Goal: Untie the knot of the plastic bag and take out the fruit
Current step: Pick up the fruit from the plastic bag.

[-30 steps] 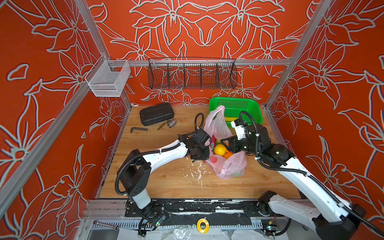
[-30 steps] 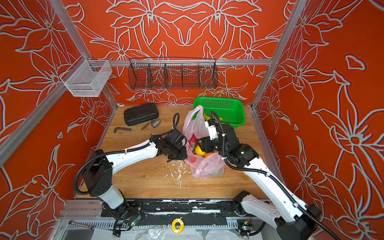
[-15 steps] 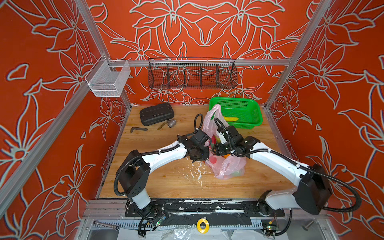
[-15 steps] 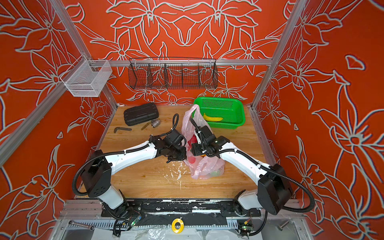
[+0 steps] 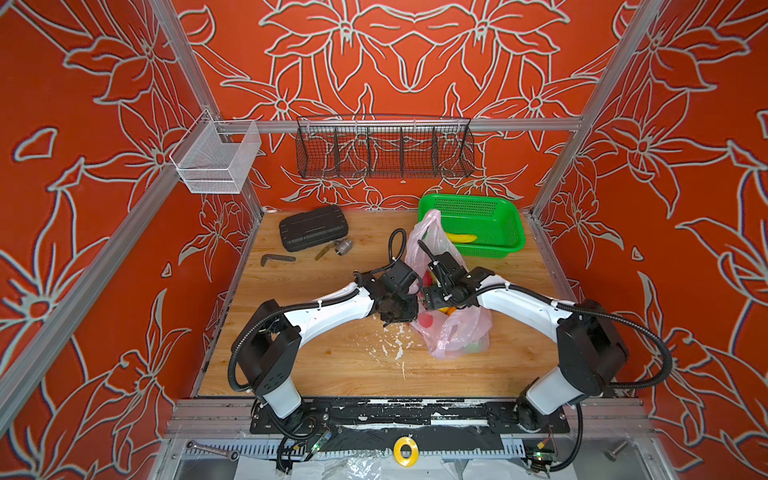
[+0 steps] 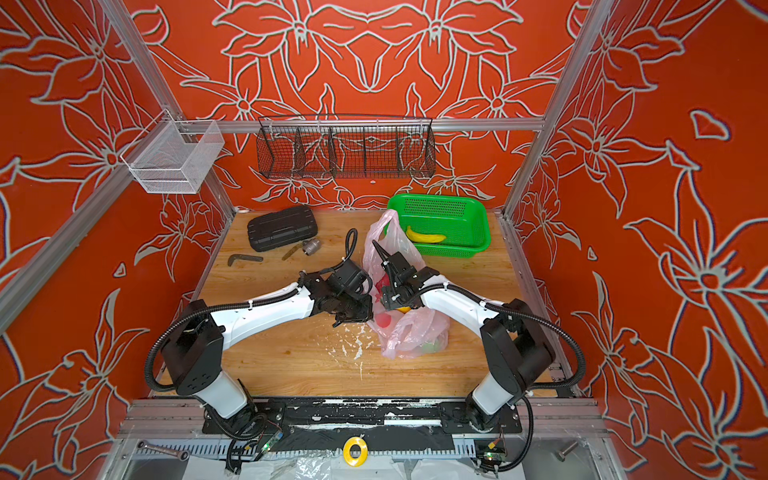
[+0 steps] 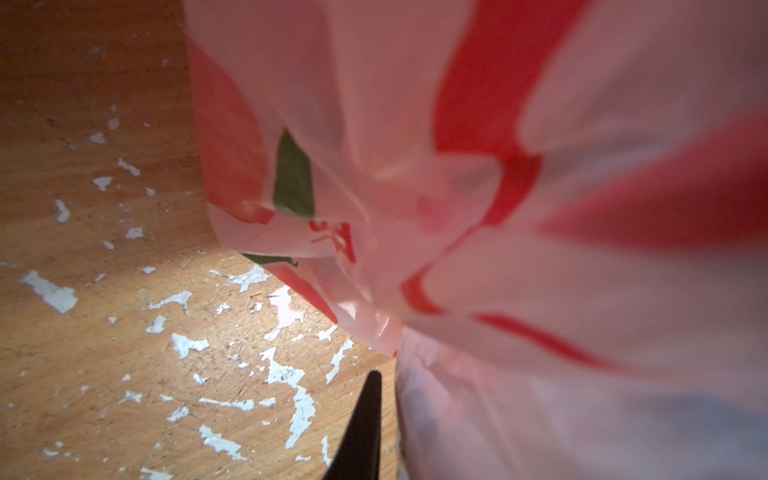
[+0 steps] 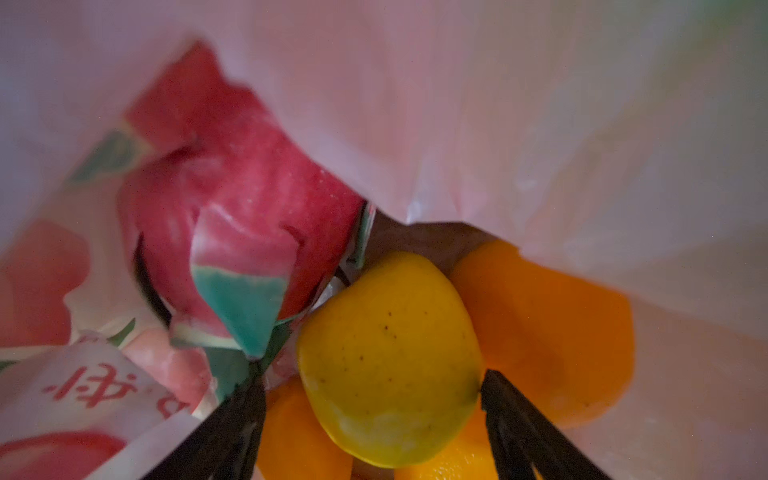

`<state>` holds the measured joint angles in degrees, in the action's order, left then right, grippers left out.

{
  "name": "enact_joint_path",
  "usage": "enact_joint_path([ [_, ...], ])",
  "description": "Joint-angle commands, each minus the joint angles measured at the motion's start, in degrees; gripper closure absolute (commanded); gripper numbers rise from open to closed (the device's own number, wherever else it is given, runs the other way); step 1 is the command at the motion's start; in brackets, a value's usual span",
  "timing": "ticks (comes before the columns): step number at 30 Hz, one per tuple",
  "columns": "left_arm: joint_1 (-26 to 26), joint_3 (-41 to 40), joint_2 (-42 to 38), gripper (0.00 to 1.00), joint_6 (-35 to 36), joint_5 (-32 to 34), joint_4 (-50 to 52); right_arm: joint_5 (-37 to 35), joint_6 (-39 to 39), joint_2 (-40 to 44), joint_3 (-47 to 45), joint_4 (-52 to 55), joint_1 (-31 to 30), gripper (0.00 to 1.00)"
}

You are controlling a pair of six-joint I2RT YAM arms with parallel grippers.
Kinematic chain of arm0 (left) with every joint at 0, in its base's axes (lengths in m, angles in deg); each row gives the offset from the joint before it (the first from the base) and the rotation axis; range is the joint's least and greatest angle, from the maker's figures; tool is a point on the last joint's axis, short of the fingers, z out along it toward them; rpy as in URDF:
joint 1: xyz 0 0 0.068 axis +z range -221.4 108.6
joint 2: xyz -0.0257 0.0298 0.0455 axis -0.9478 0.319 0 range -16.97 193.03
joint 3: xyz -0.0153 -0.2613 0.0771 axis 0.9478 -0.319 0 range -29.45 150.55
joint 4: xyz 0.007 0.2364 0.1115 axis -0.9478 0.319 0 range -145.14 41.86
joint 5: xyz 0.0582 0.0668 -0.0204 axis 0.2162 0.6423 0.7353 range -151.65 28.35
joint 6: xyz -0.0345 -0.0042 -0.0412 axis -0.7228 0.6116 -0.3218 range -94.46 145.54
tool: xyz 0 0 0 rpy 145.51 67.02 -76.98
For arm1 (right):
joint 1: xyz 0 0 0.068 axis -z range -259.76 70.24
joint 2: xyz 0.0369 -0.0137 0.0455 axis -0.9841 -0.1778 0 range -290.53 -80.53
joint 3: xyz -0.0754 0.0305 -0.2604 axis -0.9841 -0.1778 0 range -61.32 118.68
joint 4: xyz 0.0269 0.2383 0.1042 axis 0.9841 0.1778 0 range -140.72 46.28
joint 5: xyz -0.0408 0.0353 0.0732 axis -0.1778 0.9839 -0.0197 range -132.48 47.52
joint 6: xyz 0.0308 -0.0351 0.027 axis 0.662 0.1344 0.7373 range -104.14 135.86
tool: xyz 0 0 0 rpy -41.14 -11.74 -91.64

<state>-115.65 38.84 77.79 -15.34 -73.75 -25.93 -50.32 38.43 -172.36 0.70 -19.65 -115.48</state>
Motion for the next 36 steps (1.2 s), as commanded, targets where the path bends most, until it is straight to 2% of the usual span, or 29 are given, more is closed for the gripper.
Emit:
enact_joint_path([
  [1,-0.05,-0.44,-2.04,0.87,0.54,0.85,0.32,-1.17,1.25,-2.29,1.53,-0.02,0.29,0.14],
  [8,-0.04,-0.78,-2.54,0.87,0.43,1.33,0.25,1.3,1.14,-5.18,0.92,-2.12,0.39,0.2],
  [13,-0.05,-1.2,-3.07,0.86,0.28,1.52,-0.12,1.62,1.16,-4.28,0.15,-2.48,0.48,0.36],
  [14,-0.05,-1.38,-3.22,0.84,0.27,1.59,-0.28,1.6,1.19,-3.45,-0.13,-2.63,0.54,0.41],
  [16,-0.04,-1.81,-3.81,0.64,0.78,1.27,-1.02,1.63,1.4,-1.29,-0.54,-2.32,0.5,0.46],
  [18,-0.09,-2.57,-5.0,0.42,1.32,0.86,-1.98,2.56,1.64,1.8,-1.56,-2.75,0.52,0.47],
  [21,-0.01,-3.66,-7.34,0.27,1.84,1.34,-2.84,5.16,1.86,6.47,-2.84,-3.4,0.55,0.48],
  [34,-0.21,-6.05,-19.15,0.0,8.27,4.98,-4.07,10.88,6.29,19.04,-1.1,-3.39,0.51,0.49],
  [36,-0.2,-6.07,-20.49,0.03,10.04,4.61,-4.5,11.16,7.24,20.51,0.01,-3.26,0.53,0.49],
])
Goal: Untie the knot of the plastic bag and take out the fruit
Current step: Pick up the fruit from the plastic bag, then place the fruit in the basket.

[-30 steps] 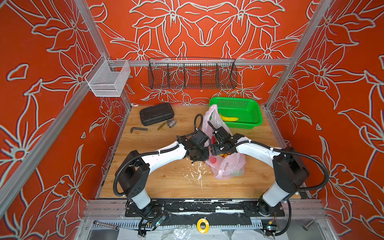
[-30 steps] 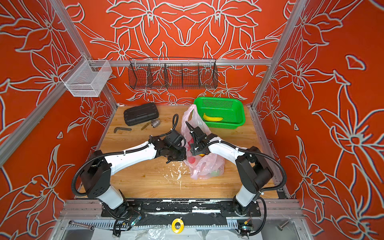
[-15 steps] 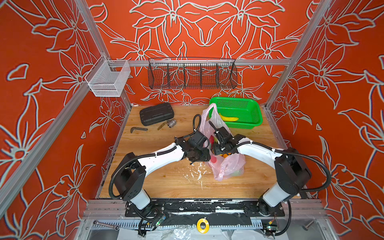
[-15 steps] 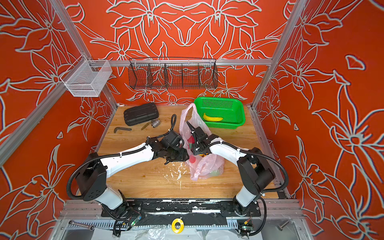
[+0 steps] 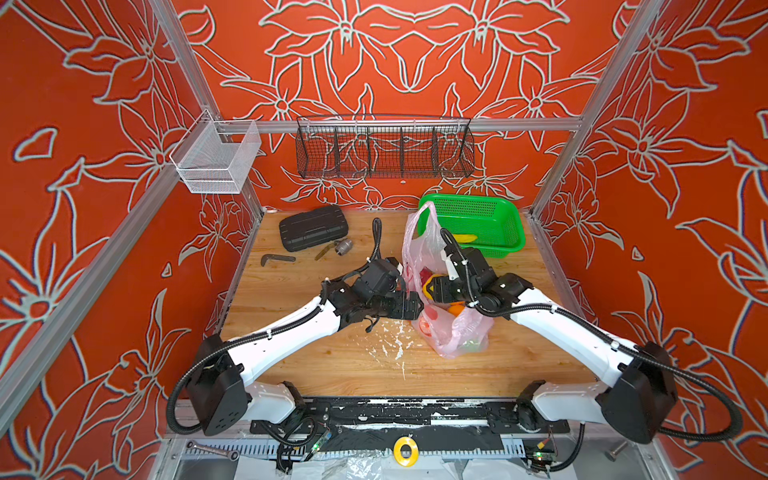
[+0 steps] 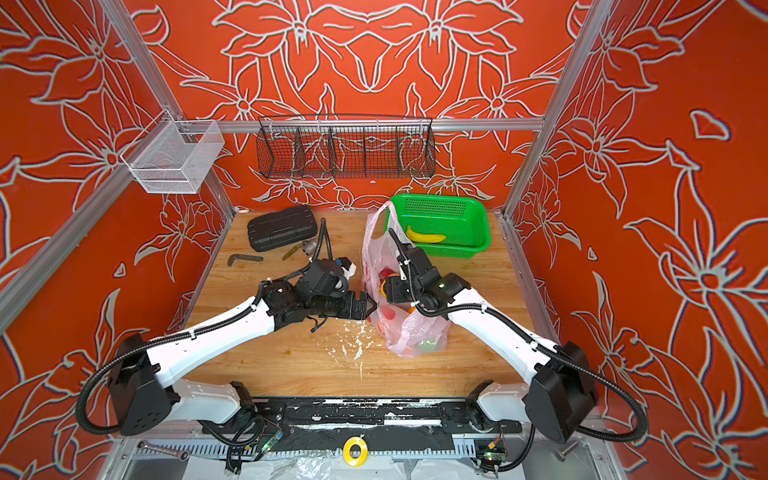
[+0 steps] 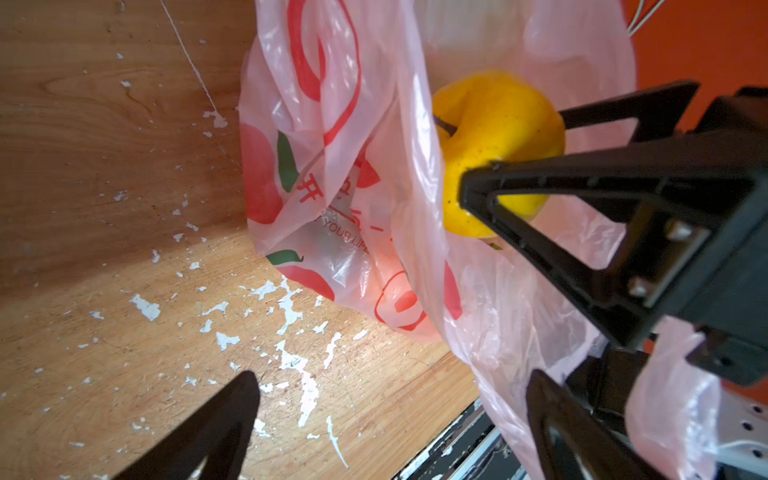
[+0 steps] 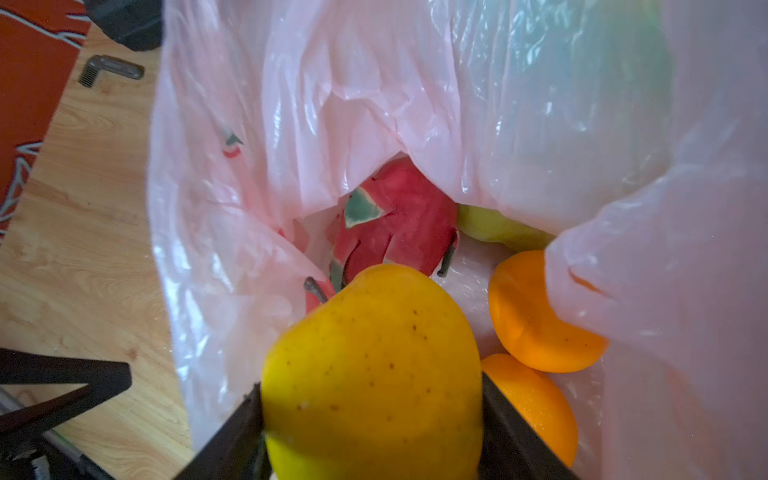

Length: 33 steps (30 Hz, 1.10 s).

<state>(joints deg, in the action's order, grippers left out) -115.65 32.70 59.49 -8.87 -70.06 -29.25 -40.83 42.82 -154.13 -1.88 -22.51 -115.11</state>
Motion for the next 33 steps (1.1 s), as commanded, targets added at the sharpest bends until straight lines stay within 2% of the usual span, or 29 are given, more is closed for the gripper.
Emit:
enact_joint_path([
  [1,-0.25,0.17,-2.79,0.03,4.47,0.64,-1.36,1.1,3.39,3.08,3.31,-0.18,0.16,0.49],
  [5,-0.15,0.44,-4.9,0.03,7.49,-0.5,-2.21,-1.45,4.33,5.77,6.13,-0.21,0.93,0.49],
  [9,-0.21,0.72,-6.86,0.03,10.28,-1.26,-3.33,-1.19,4.48,6.17,10.94,0.71,4.7,0.5],
  [15,-0.21,2.9,-7.55,0.03,13.91,-1.77,-3.31,2.3,4.49,3.93,16.57,-0.17,15.34,0.5],
  [23,-0.24,6.49,-7.54,0.03,17.05,-4.27,-3.15,3.58,2.48,-6.5,24.76,0.76,27.36,0.51],
  [28,-0.15,8.27,-7.57,0.03,17.87,-3.74,-1.24,2.77,0.78,-15.25,29.87,0.84,32.38,0.51],
  [33,-0.19,8.49,-7.68,0.03,19.26,-5.9,-1.19,1.8,-0.64,-26.25,36.78,1.96,36.31,0.52],
])
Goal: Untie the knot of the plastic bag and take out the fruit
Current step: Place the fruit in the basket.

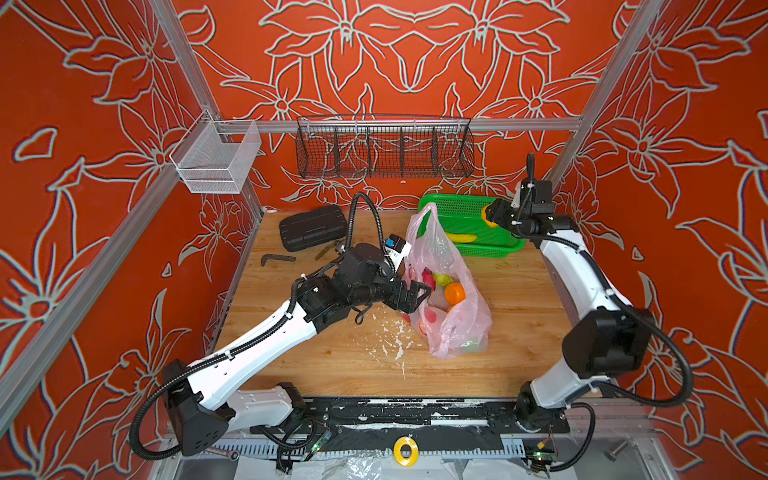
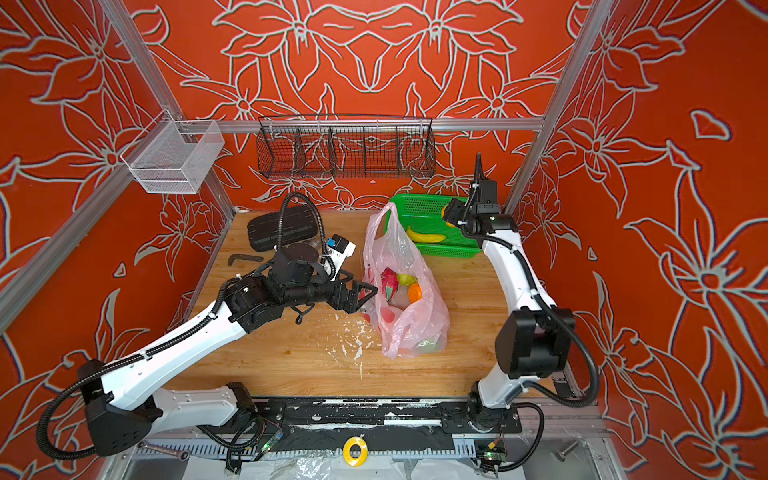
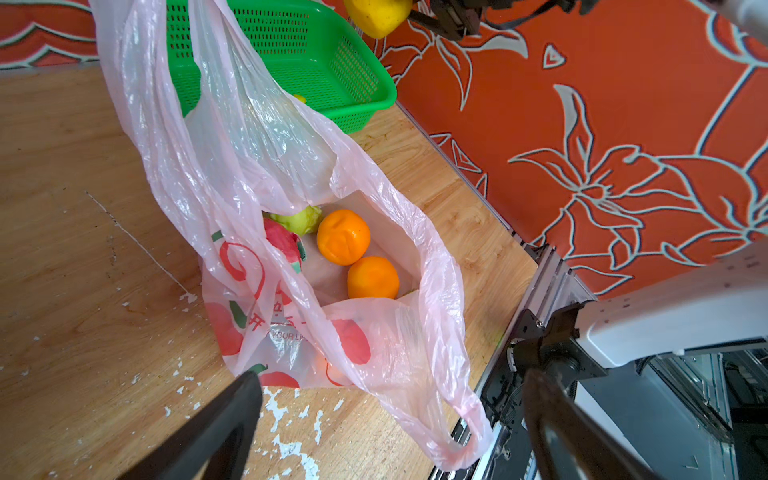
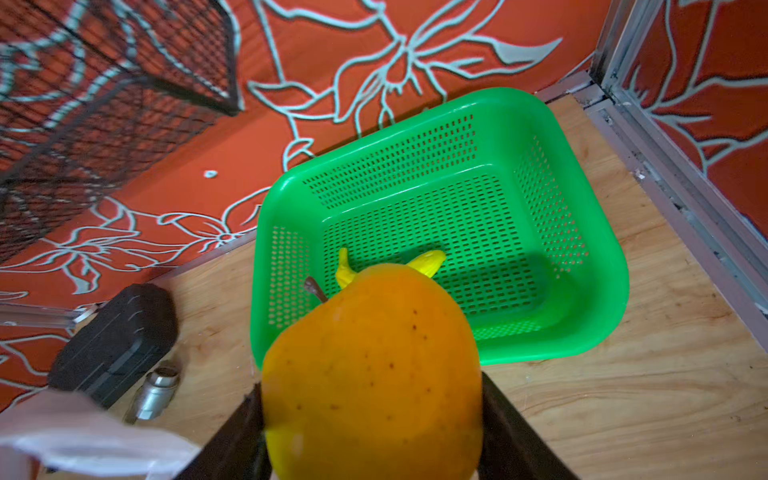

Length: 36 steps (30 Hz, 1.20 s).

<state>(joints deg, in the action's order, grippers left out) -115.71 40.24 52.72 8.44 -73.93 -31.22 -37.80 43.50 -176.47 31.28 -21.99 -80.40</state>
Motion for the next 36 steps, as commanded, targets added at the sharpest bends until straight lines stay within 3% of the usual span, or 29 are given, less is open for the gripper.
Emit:
enact_joint_path([
  [1,-0.14,1.06,-0.85,0.03,2.15,-2.52,0.77,-1.31,-1.6,-6.23,5.42,1.88,2.31,0.52],
  [17,-0.24,1.32,0.43,0.03,1.81,-0.47,0.42,-6.91,-10.01,-37.99,35.33,15.06,4.07,0.51],
  [22,-0.07,1.32,0.37,0.03,2.16,0.54,0.84,-5.17,-10.29,-44.81,41.37,18.94,4.16,0.5],
  [30,-0.07,1.0,1.15,0.03,1.4,1.71,0.59,-4.59,-9.72,-45.7,38.59,19.28,4.23,0.43],
  [36,-0.08,2.31,2.79,0.03,1.51,1.79,1.2,-4.69,-9.91,-40.56,33.24,17.65,4.37,0.22],
])
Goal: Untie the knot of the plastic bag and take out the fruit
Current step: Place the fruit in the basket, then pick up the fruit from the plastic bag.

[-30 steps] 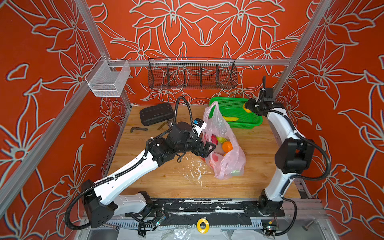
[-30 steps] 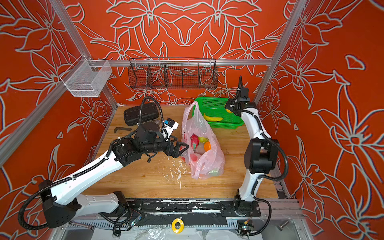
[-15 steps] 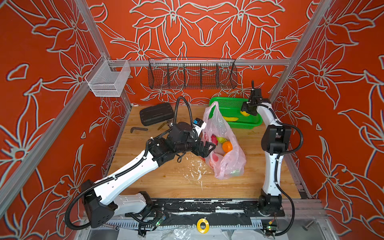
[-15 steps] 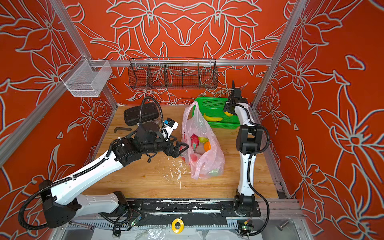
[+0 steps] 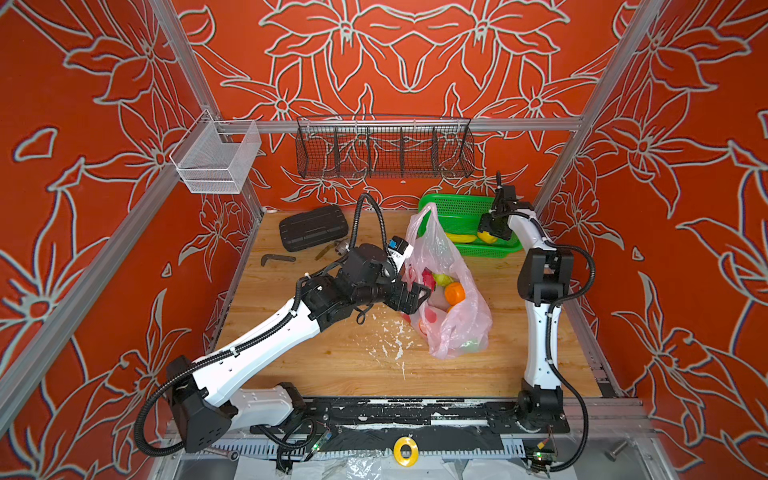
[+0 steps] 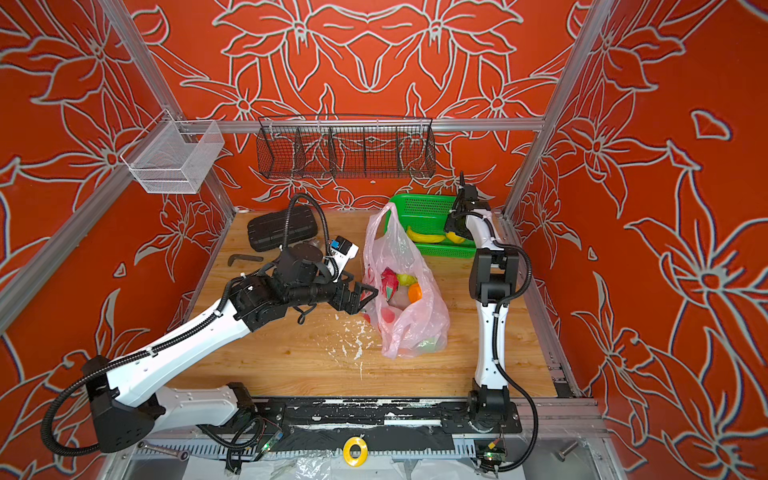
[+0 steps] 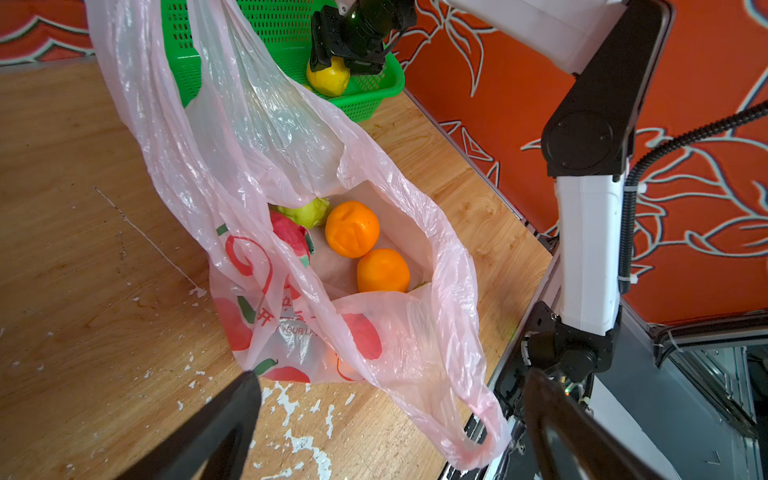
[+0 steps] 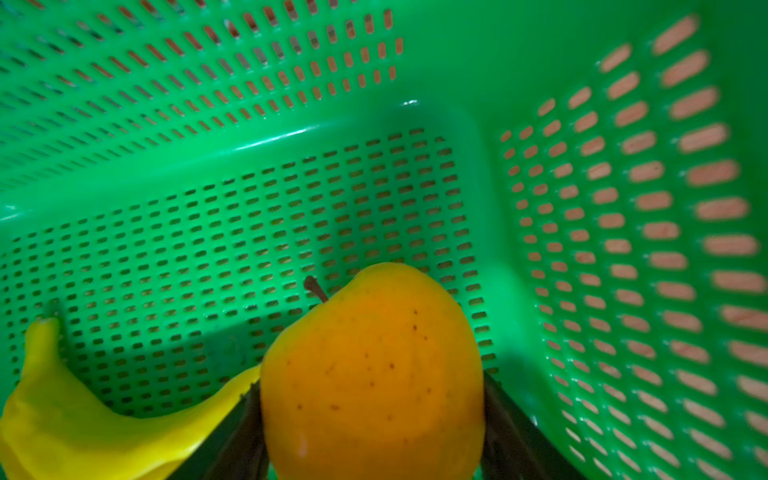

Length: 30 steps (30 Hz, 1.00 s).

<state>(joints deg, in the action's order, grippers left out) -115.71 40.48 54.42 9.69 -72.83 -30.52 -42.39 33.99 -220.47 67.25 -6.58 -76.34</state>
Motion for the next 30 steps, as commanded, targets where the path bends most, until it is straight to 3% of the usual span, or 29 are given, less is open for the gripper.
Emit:
enact_joint_path([
  [1,-0.09,2.22,1.36,0.03,0.2,1.34,0.81,0.09,-0.55,4.76,-3.82,1.72,0.32,0.21],
  [9,-0.07,2.01,2.35,0.02,-3.2,5.47,2.37,-0.12,-1.3,15.29,-10.49,0.13,0.45,0.15],
  [16,0.72,0.5,3.31,0.01,-7.71,7.79,4.69,3.5,-0.01,32.24,-24.34,-4.65,0.45,0.15],
  [25,2.55,1.16,8.09,0.02,-12.85,7.9,7.83,18.37,4.76,59.42,-45.83,-11.09,-0.84,0.18],
  [30,3.64,3.25,12.66,0.04,-14.85,6.36,7.82,24.24,4.55,68.88,-50.39,-6.65,-6.35,0.2],
])
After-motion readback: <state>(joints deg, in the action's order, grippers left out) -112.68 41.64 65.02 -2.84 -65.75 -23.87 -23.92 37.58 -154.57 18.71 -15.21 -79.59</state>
